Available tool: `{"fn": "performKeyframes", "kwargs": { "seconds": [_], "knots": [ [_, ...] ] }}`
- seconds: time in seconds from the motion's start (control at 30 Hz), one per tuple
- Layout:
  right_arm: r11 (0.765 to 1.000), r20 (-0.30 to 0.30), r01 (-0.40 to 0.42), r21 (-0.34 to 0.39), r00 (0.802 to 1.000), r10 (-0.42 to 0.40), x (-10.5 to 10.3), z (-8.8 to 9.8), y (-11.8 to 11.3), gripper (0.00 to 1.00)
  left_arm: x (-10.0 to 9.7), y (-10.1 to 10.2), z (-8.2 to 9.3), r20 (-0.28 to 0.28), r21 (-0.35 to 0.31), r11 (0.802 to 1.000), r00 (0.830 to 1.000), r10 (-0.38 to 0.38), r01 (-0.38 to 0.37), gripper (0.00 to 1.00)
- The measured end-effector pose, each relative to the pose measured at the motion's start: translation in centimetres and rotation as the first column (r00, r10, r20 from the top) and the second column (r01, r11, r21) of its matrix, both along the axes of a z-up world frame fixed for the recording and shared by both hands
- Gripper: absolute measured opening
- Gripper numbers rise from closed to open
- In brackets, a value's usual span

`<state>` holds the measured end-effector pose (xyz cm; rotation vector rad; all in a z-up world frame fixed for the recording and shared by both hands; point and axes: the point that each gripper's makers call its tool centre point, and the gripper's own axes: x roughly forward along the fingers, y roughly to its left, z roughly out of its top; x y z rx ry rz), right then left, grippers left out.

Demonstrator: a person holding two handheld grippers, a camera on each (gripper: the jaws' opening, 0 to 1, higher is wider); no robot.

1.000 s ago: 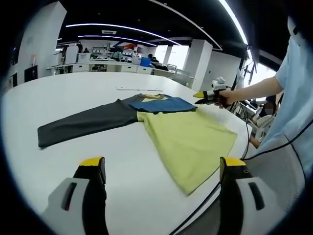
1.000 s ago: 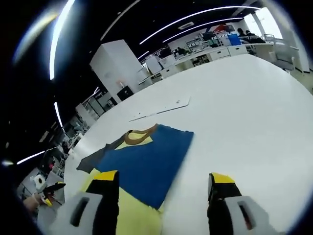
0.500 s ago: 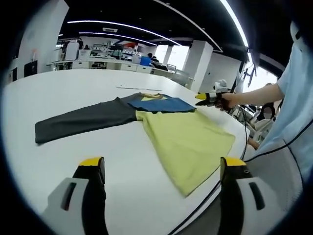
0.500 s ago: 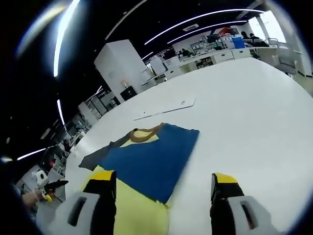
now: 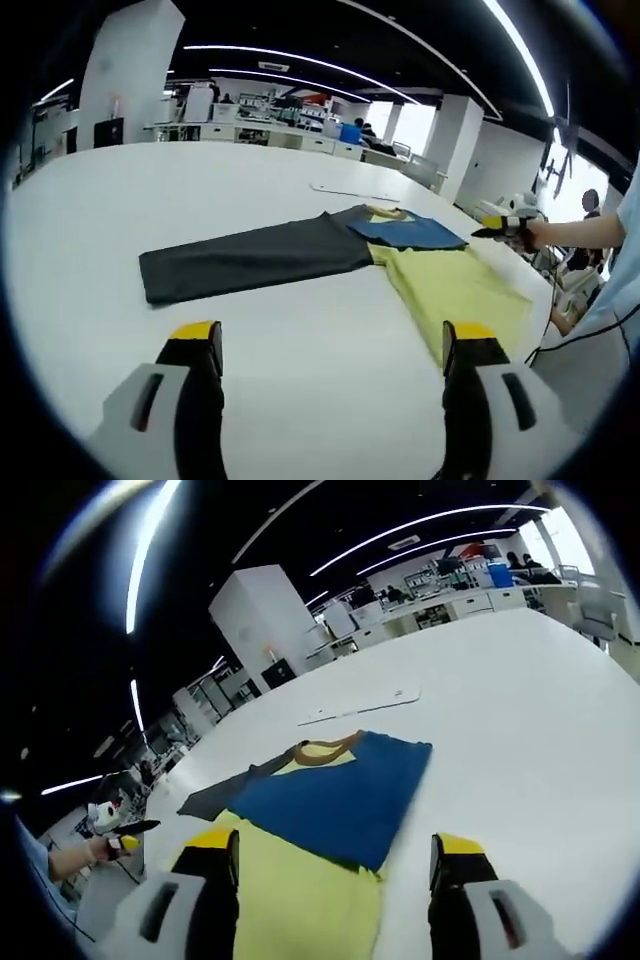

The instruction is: Fold the garment on the visible template until the final outline fits inside the template.

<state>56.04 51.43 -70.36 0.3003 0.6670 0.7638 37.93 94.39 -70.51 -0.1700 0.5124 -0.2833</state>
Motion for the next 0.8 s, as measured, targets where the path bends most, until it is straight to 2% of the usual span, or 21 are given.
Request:
{"fn": "performKeyframes", "kwargs": {
  "seconds": [0.2, 0.3, 0.4, 0.47, 0.5, 0.6, 0.67, 0.73, 0.8],
  "knots": [
    [0.999, 0.009, -0.031, -0.021, 0.999, 0.031, -1.4, 0.2, -0.2, 0.78, 0.7, 3.2, 0.1, 0.023, -0.011, 0.993, 0.992, 0.121, -0.120, 0.81],
    [0.999, 0.016, -0.043, -0.025, 0.999, 0.043, -2.0, 0.4, -0.2, 0.78, 1.0, 5.8, -0.6, 0.031, 0.033, 0.976, 0.976, 0.214, -0.215, 0.76],
    [0.998, 0.014, -0.053, -0.029, 0.998, 0.053, -2.6, 0.5, -0.3, 0.78, 1.3, 7.5, -1.1, 0.030, 0.019, 0.960, 0.959, 0.280, -0.281, 0.72],
    [0.998, 0.012, -0.057, -0.031, 0.998, 0.057, -2.8, 0.5, -0.3, 0.78, 1.7, 8.4, -1.4, 0.032, 0.025, 0.954, 0.954, 0.299, -0.300, 0.68],
    [0.998, 0.006, -0.059, -0.035, 0.998, 0.060, -3.0, 0.4, -0.4, 0.78, 1.8, 9.0, -1.5, 0.032, 0.025, 0.945, 0.945, 0.325, -0.326, 0.66],
    [0.998, 0.003, -0.056, -0.039, 0.998, 0.056, -3.1, 0.3, -0.7, 0.78, 2.2, 11.0, -2.5, 0.001, -0.011, 0.899, 0.899, 0.438, -0.438, 0.57],
    [0.997, -0.001, -0.054, -0.053, 0.999, 0.054, -3.2, 0.2, -1.0, 0.78, 2.6, 11.7, -2.7, 0.010, -0.042, 0.878, 0.879, 0.477, -0.476, 0.53],
    [0.997, -0.004, -0.050, -0.052, 0.999, 0.050, -3.2, 0.2, -1.2, 0.78, 2.8, 12.2, -3.3, -0.013, -0.063, 0.862, 0.864, 0.504, -0.503, 0.51],
    [0.998, -0.004, -0.043, -0.049, 0.999, 0.043, -3.2, 0.5, -1.4, 0.78, 3.2, 12.1, -3.4, -0.008, -0.056, 0.866, 0.867, 0.498, -0.498, 0.50]
  ]
}}
